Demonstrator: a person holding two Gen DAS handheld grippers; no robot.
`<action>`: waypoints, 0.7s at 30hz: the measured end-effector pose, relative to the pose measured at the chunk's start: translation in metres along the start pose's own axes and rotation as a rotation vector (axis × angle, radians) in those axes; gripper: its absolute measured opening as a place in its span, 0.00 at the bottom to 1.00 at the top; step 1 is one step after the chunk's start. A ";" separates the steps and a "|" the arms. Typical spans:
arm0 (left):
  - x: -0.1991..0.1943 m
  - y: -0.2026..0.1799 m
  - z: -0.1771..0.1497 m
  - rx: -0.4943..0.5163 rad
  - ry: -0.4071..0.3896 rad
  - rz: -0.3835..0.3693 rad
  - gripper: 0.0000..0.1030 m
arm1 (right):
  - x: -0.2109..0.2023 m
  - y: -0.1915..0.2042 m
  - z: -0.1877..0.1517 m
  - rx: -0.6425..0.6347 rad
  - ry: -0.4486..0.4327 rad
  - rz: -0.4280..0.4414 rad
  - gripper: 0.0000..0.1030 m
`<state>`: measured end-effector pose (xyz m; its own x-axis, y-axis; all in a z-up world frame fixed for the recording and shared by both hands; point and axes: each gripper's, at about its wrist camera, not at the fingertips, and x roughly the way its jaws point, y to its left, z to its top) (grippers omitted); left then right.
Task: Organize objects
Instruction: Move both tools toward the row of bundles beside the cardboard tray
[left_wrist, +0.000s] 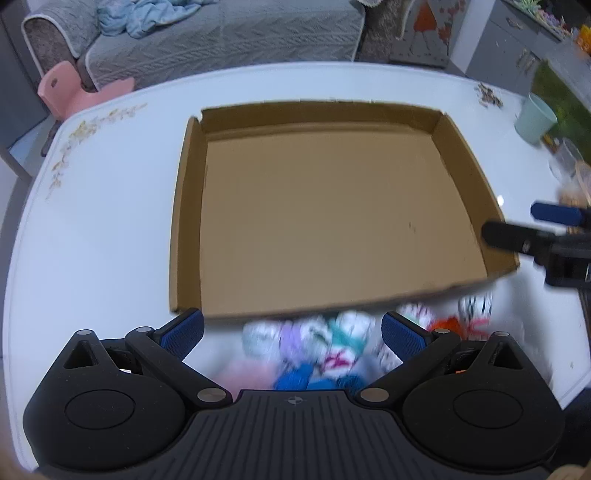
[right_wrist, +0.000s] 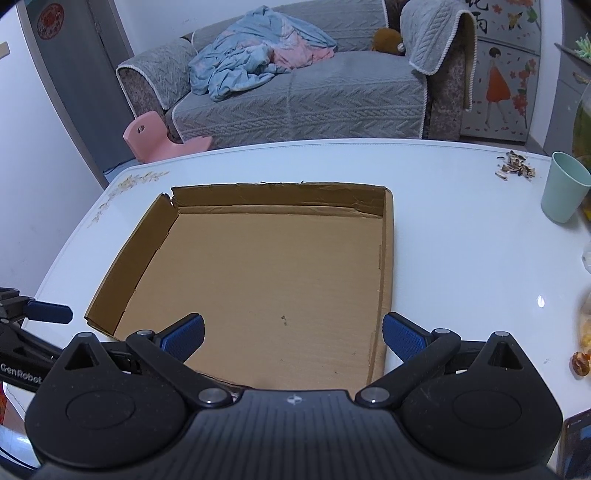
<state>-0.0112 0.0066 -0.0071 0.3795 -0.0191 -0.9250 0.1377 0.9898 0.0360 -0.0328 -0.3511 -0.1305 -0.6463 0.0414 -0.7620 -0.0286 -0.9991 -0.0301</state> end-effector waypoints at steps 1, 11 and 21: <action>0.000 0.002 -0.005 0.003 0.006 0.001 0.99 | -0.001 -0.003 -0.001 0.004 0.003 -0.004 1.00; -0.003 0.021 -0.011 -0.053 0.035 -0.007 0.99 | 0.001 -0.012 -0.002 0.072 0.033 -0.058 1.00; -0.001 0.017 -0.007 -0.074 0.001 -0.008 0.99 | -0.013 -0.011 -0.006 0.105 0.027 -0.075 1.00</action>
<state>-0.0160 0.0245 -0.0080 0.3775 -0.0274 -0.9256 0.0729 0.9973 0.0002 -0.0196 -0.3411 -0.1238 -0.6187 0.1148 -0.7772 -0.1568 -0.9874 -0.0211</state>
